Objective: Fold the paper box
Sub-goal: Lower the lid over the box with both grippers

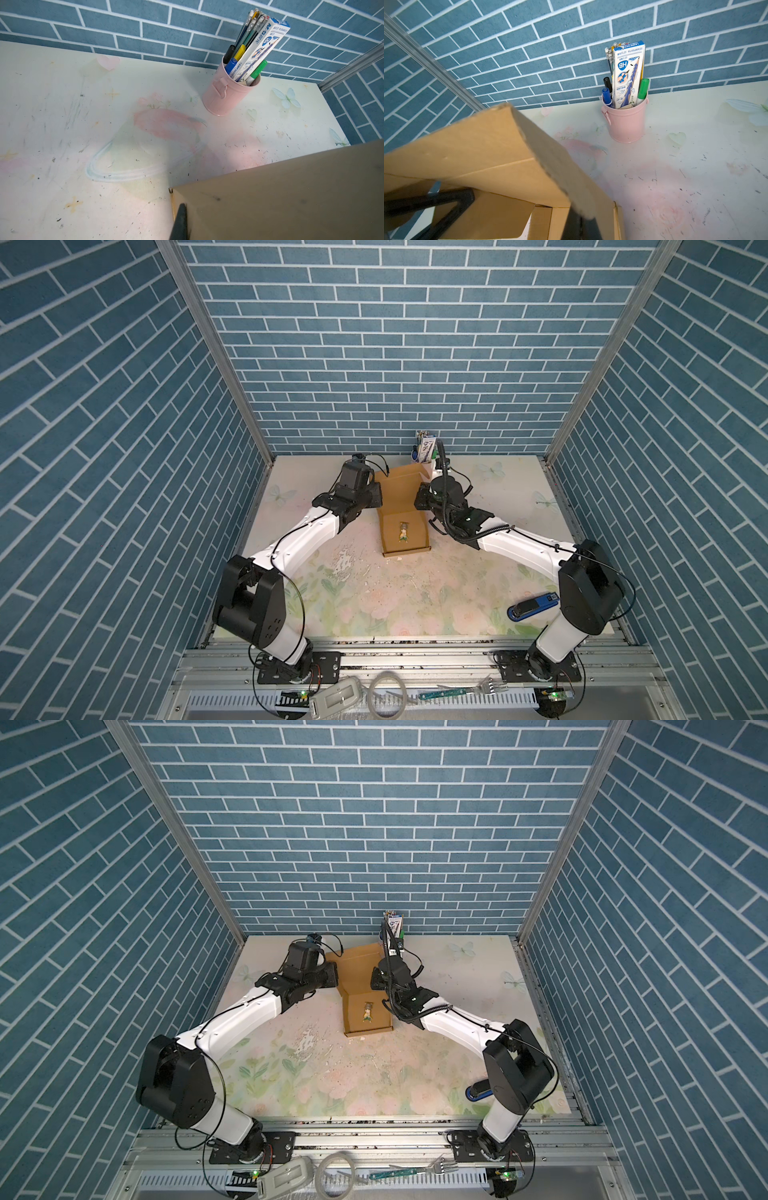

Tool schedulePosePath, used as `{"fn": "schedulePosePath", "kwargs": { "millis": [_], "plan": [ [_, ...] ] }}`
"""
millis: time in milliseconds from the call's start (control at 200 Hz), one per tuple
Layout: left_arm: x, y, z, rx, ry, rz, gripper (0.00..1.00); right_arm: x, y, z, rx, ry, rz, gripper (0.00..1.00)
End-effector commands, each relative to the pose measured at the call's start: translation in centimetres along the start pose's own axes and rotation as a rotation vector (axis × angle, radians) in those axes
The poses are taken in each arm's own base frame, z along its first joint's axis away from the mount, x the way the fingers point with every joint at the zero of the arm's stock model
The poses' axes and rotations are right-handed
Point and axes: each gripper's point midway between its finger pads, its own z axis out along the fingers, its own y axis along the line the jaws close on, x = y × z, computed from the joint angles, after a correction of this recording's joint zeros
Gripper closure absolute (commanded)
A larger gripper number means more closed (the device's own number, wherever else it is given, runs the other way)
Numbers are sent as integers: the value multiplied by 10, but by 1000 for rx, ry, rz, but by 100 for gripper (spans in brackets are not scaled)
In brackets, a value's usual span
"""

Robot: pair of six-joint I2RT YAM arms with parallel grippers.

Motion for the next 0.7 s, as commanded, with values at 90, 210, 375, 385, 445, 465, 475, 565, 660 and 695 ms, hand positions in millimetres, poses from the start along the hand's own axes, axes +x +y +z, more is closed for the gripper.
{"fn": "schedulePosePath", "kwargs": {
  "millis": [90, 210, 375, 385, 445, 465, 475, 565, 660, 695],
  "plan": [
    [-30, 8, -17, -49, -201, -10, 95, 4, -10, 12, 8, -98, 97, 100],
    [-29, 18, -21, -93, -224, 4, 95, 9, 0, 19, -39, -112, 115, 100],
    [-25, 33, -25, -155, -269, 19, 95, 19, 15, 35, -109, -109, 122, 100],
    [-25, 34, -25, -158, -270, 20, 95, 20, 16, 36, -111, -109, 123, 100],
    [-25, 38, -25, -178, -279, 23, 95, 24, 17, 40, -123, -106, 120, 100],
    [-25, 39, -24, -183, -280, 23, 95, 25, 17, 40, -125, -109, 121, 100],
    [-25, 39, -23, -184, -282, 22, 95, 25, 17, 41, -125, -111, 122, 100],
    [-24, 40, -20, -185, -297, 9, 95, 29, 19, 43, -144, -116, 112, 100],
    [-23, 43, -17, -186, -318, -14, 95, 35, 18, 44, -155, -120, 99, 100],
    [-23, 43, -15, -185, -324, -19, 95, 36, 18, 44, -158, -124, 100, 100]
  ]
}}
